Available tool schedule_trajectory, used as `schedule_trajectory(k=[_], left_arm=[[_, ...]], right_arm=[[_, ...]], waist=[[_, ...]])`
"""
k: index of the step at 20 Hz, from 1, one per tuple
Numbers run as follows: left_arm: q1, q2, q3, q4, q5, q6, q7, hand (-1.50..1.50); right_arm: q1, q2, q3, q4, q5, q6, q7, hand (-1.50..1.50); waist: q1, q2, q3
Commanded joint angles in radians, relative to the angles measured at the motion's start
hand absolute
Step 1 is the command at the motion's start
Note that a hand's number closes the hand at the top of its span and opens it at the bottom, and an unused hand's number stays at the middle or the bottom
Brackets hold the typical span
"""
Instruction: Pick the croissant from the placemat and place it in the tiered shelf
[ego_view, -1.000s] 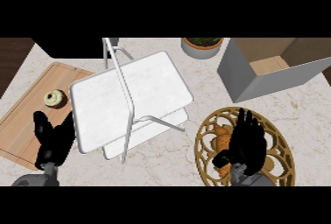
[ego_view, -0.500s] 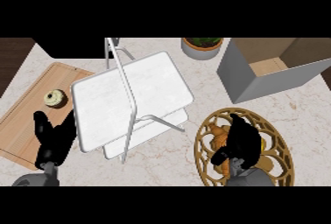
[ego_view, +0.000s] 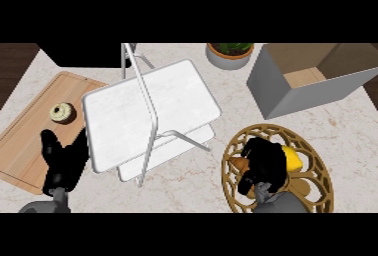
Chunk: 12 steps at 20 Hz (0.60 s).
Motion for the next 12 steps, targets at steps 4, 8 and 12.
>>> schedule_trajectory(k=[4,8,12], left_arm=[[-0.037,-0.013,-0.026,0.005,-0.014,-0.011,0.006,0.0],[-0.047,-0.008,-0.024,0.023,-0.012,-0.021,0.009,0.0],[-0.025,0.008,0.003,0.019,0.004,-0.025,0.02,0.0]], right_arm=[[0.011,0.025,0.387,-0.042,-0.192,0.056,-0.17,1.5],[-0.004,0.025,0.658,-0.114,-0.255,0.061,-0.257,1.5],[-0.013,0.026,0.839,-0.291,-0.263,-0.094,-0.172,1.5]], waist=[[0.055,0.025,0.021],[0.068,0.022,0.019],[0.025,0.013,0.018]])
